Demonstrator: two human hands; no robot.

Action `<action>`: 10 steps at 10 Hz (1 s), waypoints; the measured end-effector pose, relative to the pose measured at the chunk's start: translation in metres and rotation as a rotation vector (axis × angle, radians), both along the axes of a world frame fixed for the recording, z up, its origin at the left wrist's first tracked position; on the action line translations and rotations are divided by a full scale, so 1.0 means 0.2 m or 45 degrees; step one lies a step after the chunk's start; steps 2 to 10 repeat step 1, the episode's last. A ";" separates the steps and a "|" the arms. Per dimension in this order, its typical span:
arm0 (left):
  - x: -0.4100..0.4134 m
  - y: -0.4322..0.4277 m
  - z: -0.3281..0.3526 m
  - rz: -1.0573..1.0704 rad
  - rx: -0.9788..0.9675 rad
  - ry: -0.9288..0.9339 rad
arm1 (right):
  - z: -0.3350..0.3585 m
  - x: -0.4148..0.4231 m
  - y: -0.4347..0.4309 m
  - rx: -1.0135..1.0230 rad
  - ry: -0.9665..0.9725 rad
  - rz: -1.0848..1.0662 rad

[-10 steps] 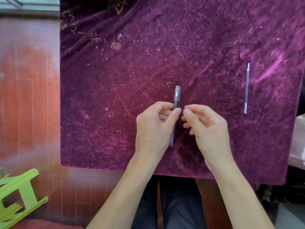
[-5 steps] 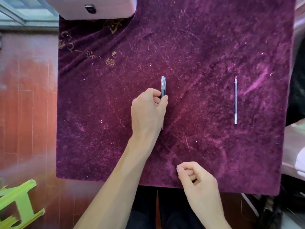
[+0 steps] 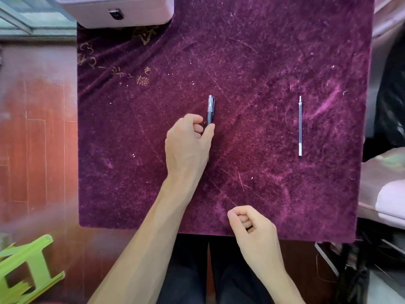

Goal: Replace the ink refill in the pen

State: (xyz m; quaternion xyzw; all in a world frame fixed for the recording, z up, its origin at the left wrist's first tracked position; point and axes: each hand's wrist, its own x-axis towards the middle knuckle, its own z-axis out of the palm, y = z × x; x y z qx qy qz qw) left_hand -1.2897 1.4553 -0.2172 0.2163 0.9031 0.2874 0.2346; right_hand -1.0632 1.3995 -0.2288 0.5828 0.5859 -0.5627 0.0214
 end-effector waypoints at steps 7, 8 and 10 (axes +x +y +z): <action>0.01 -0.09 0.12 -0.033 -0.012 -0.120 | 0.08 -0.01 0.02 -0.074 -0.003 -0.040; 0.01 -0.09 0.12 -0.033 -0.012 -0.120 | 0.08 -0.01 0.02 -0.074 -0.003 -0.040; 0.01 -0.09 0.12 -0.033 -0.012 -0.120 | 0.08 -0.01 0.02 -0.074 -0.003 -0.040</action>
